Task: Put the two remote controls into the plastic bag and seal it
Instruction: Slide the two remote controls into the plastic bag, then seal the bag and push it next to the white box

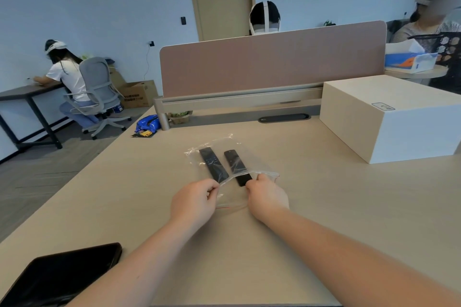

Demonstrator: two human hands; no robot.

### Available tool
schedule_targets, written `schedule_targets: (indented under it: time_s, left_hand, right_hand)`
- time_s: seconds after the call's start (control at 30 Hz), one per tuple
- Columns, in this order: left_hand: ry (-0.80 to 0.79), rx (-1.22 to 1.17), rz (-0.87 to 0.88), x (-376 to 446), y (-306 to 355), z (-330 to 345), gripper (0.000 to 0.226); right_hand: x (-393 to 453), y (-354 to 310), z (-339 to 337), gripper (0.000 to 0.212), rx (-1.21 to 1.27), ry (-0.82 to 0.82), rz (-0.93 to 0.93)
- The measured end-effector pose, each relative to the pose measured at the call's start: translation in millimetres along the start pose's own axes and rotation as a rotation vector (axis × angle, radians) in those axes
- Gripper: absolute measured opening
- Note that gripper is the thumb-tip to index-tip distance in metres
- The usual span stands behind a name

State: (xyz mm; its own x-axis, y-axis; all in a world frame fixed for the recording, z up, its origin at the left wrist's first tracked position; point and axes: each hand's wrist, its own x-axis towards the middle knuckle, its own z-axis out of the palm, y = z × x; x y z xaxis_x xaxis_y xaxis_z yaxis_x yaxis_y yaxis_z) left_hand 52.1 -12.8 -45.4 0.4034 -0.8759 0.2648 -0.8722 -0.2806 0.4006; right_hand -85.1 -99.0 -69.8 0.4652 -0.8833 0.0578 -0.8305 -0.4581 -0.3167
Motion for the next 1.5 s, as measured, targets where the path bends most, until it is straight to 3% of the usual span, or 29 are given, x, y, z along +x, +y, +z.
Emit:
schedule_targets:
  time_s: [0.27,0.47,0.53,0.6,0.67,0.87,1.0,1.13,1.2,1.5]
  left_hand:
    - [0.021,0.032,0.054,-1.3,-2.7,4.3,0.019]
    - [-0.007,0.07,0.292,-10.3,-11.6,9.1,0.018]
    - [-0.048,0.097,0.373,-14.9,-16.3,10.4,0.036]
    - [-0.079,0.127,0.407,-18.9,-20.6,11.3,0.052]
    - [-0.063,0.114,0.415,-21.3,-24.2,11.1,0.053]
    - [0.117,0.272,0.541,-22.8,-33.4,7.9,0.031]
    - [0.197,0.278,0.529,-24.4,-32.8,6.0,0.021]
    - [0.281,0.211,0.531,-24.4,-34.6,7.1,0.021]
    - [0.311,0.181,0.535,-25.3,-35.5,6.4,0.021]
    - [0.41,0.162,0.558,-22.0,-39.2,7.8,0.02]
  right_hand:
    - [13.7,-8.6,-5.2,0.037,-0.09,-0.128,0.091]
    - [8.1,2.8,-13.0,0.047,-0.017,-0.168,0.079]
    - [3.4,11.5,-17.1,0.05,0.008,-0.158,0.042]
    - [-3.0,20.2,-22.2,0.046,0.019,-0.114,0.004]
    - [-9.8,26.7,-27.5,0.038,0.01,-0.066,-0.025]
    - [-23.1,30.1,-39.2,0.028,0.055,0.162,-0.121]
    - [-25.2,22.3,-41.0,0.022,0.128,0.423,-0.367]
    - [-24.9,16.7,-34.4,0.049,-0.019,0.387,-0.606]
    - [-22.8,14.9,-29.9,0.052,-0.119,0.324,-0.666]
    - [-15.2,-3.1,-15.2,0.01,-0.133,0.415,-0.736]
